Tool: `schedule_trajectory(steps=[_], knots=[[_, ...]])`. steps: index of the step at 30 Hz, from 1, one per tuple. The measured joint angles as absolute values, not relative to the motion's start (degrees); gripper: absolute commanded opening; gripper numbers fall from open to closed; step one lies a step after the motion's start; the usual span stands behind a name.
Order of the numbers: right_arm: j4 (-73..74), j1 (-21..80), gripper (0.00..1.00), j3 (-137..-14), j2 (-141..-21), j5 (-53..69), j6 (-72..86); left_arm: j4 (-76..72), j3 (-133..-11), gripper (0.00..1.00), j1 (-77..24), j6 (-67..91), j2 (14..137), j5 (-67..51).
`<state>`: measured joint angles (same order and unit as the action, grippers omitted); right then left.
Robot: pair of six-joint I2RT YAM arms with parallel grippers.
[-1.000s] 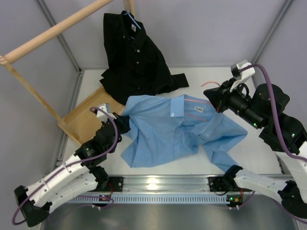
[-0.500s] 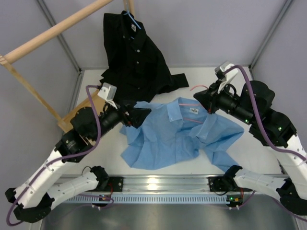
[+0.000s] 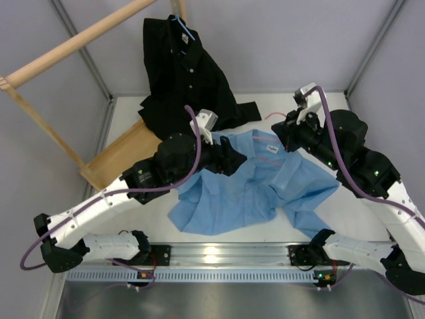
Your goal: Place the shirt on the hanger
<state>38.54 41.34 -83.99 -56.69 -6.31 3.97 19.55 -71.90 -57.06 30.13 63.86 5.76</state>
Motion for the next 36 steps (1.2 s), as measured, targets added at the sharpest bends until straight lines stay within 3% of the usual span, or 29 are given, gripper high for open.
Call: schedule_trajectory(steps=[7,15,20,24,25,28,36], knots=[[38.09,44.80,0.00,-83.99,-59.70,-12.47,4.19,21.19,-77.32,0.83,-63.00,28.86,70.24,17.41],[37.21,51.44,0.00,-83.99,-61.39,-23.11,4.16,25.28,-83.05,0.70,-63.86,27.27,77.71,29.43],[36.32,55.00,0.00,-84.01,-62.08,-27.90,4.05,27.22,-83.53,0.67,-63.88,26.30,81.76,31.62],[36.12,56.90,0.00,-84.01,-63.55,-30.94,4.05,28.14,-84.82,0.41,-64.01,25.26,83.85,32.91],[36.10,57.19,0.00,-84.01,-63.94,-31.55,4.08,28.21,-84.99,0.23,-64.07,25.10,84.01,33.36],[36.05,57.41,0.00,-84.01,-64.77,-33.45,4.14,28.29,-85.03,0.03,-64.25,24.53,84.03,34.74],[35.42,57.47,0.00,-83.99,-64.97,-36.29,5.04,28.21,-83.07,0.00,-64.29,25.28,80.66,36.69]])
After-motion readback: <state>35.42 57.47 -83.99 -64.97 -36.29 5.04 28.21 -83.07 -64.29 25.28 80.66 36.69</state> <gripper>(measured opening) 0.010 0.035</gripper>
